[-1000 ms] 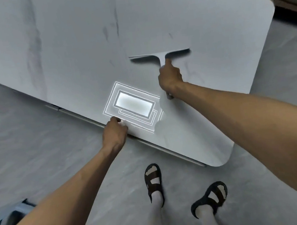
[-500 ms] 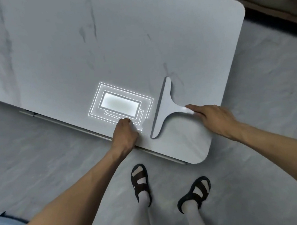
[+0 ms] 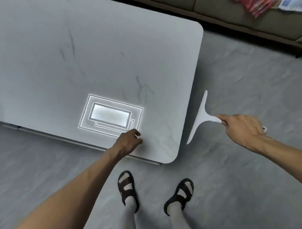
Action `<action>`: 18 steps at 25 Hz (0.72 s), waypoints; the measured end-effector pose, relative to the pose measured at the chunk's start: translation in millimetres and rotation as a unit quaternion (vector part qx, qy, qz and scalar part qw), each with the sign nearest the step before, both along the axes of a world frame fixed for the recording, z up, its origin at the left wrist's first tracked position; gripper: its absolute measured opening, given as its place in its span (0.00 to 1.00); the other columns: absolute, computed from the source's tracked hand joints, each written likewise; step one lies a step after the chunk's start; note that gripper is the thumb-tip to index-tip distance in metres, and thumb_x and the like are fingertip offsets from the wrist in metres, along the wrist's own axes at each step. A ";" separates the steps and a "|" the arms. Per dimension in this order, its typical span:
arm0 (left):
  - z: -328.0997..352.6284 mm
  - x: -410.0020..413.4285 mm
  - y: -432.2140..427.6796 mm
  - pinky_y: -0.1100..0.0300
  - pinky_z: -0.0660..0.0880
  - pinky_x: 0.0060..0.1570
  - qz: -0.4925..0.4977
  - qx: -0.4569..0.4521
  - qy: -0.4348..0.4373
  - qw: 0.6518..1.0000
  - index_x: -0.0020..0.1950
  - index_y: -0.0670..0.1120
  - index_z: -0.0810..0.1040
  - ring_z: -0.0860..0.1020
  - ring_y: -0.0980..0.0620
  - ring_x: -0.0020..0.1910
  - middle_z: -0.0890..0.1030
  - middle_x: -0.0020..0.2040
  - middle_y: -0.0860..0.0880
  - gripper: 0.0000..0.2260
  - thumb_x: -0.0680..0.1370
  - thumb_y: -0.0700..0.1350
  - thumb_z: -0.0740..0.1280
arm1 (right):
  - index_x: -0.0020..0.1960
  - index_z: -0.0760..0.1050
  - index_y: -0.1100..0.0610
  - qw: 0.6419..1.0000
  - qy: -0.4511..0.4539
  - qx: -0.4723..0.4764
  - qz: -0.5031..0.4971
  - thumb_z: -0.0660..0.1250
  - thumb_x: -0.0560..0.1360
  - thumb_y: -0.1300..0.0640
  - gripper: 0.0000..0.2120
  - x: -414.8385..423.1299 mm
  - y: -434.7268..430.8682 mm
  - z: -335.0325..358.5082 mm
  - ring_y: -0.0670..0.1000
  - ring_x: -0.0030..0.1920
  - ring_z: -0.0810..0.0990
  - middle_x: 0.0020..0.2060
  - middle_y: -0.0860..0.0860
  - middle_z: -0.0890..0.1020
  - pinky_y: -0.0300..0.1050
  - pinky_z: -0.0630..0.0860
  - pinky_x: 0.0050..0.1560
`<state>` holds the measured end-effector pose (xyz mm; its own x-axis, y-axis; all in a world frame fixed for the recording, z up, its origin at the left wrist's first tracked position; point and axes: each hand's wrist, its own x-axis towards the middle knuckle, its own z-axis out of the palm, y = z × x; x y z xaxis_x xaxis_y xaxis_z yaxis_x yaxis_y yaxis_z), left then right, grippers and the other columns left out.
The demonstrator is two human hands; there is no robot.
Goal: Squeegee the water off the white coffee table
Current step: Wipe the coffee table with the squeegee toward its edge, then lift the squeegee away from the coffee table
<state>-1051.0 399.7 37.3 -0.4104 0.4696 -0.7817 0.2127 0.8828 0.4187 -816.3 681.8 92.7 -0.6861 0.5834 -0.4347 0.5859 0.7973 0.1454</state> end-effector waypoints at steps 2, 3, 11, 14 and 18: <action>32.2 -12.0 -6.5 0.56 0.72 0.58 0.019 0.015 0.006 1.000 0.64 0.47 0.75 0.76 0.45 0.60 0.80 0.61 0.44 0.16 0.77 0.48 0.66 | 0.62 0.72 0.41 0.995 0.023 -0.065 -0.074 0.55 0.80 0.51 0.14 -22.9 -21.1 27.6 0.60 0.46 0.81 0.47 0.54 0.83 0.47 0.71 0.40; 49.5 -18.4 -10.1 0.56 0.73 0.58 0.031 0.026 0.007 0.999 0.64 0.47 0.75 0.77 0.45 0.59 0.80 0.60 0.44 0.16 0.77 0.48 0.66 | 0.62 0.74 0.44 0.979 0.048 -0.137 -0.141 0.55 0.81 0.51 0.14 -36.8 -34.3 41.1 0.60 0.46 0.80 0.48 0.56 0.83 0.48 0.71 0.42; 228.5 -39.6 -80.3 0.49 0.80 0.48 0.152 0.125 -0.050 0.979 0.55 0.42 0.78 0.82 0.46 0.40 0.84 0.48 0.43 0.10 0.76 0.46 0.68 | 0.52 0.72 0.65 0.607 0.143 -0.610 -0.490 0.59 0.80 0.66 0.05 -151.7 -163.8 188.1 0.55 0.39 0.83 0.38 0.59 0.83 0.45 0.79 0.42; 293.6 -12.6 -116.5 0.58 0.80 0.36 0.189 0.159 -0.055 0.967 0.50 0.45 0.79 0.84 0.49 0.36 0.85 0.43 0.47 0.12 0.75 0.52 0.69 | 0.50 0.73 0.62 0.625 0.128 -0.652 -0.410 0.60 0.79 0.65 0.04 -164.1 -207.5 239.6 0.52 0.46 0.79 0.38 0.55 0.85 0.42 0.72 0.49; 362.6 66.7 -162.5 0.63 0.77 0.32 0.259 0.186 -0.027 0.947 0.44 0.47 0.81 0.83 0.53 0.33 0.85 0.36 0.50 0.18 0.67 0.61 0.71 | 0.42 0.73 0.61 0.669 0.094 -0.698 -0.238 0.59 0.79 0.68 0.08 -141.7 -264.5 296.7 0.52 0.42 0.77 0.40 0.56 0.80 0.38 0.73 0.43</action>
<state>-984.4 237.2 399.8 -0.6256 0.4636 -0.6274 -0.2393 0.6514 0.7200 -958.0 417.3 389.4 -0.6864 -0.1285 -0.7158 0.7247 -0.2029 -0.6585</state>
